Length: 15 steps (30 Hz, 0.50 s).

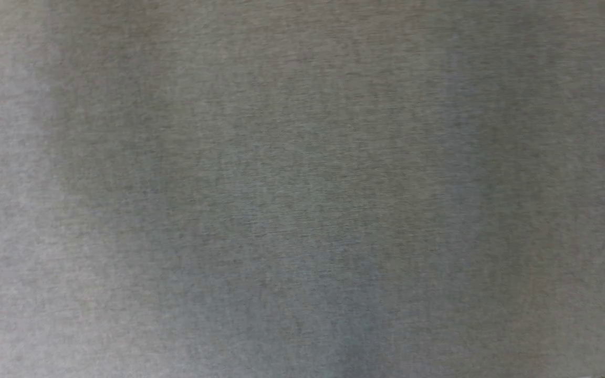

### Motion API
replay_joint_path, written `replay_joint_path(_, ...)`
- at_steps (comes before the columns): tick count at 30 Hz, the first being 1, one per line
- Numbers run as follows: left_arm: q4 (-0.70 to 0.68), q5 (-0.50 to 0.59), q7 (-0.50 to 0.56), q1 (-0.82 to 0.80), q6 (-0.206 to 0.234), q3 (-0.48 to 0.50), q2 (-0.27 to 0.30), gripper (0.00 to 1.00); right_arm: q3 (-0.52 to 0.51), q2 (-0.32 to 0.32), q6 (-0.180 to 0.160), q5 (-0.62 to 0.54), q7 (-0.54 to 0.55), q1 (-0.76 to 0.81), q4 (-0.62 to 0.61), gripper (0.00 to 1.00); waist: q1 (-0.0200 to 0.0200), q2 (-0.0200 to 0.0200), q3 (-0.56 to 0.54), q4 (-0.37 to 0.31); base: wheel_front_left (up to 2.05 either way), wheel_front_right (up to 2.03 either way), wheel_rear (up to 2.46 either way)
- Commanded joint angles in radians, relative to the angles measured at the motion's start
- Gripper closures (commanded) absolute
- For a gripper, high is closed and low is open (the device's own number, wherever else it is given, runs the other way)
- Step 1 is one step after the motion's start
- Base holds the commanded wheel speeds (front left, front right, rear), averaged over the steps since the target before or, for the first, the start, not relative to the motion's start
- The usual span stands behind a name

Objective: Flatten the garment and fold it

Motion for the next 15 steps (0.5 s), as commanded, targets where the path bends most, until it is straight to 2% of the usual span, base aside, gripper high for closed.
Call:
replay_joint_path(1,-0.003,-0.018,-0.021,0.057,-0.014,-0.006,-0.001,1.0,0.019,-0.006,0.005,0.016,-0.024,0.039,0.009,1.0,-0.0004,-0.0001,-0.002,0.034,0.0,0.0,0.0)
replay_joint_path(4,-0.031,-0.045,-0.031,0.157,-0.024,-0.015,0.0,1.0,0.062,-0.02,0.005,0.068,-0.05,0.109,0.003,1.0,-0.0004,-0.0001,-0.044,0.051,0.0,0.0,0.0)
replay_joint_path(8,-0.119,-0.08,-0.025,0.333,-0.019,-0.017,0.019,1.0,0.115,-0.057,0.005,0.162,-0.057,0.249,-0.071,1.0,-0.0004,-0.0001,-0.113,0.068,0.0,0.0,0.0)
replay_joint_path(11,-0.218,-0.109,-0.015,0.5,0.014,-0.01,0.035,1.0,0.128,-0.1,0.005,0.229,-0.045,0.398,-0.176,1.0,-0.0004,-0.0001,-0.166,0.076,0.0,0.0,0.0)
replay_joint_path(15,-0.368,-0.153,-0.016,0.754,0.094,0.015,0.04,1.0,0.102,-0.145,0.005,0.286,-0.016,0.645,-0.347,1.0,-0.0004,-0.0001,-0.231,0.083,0.0,0.0,0.0)
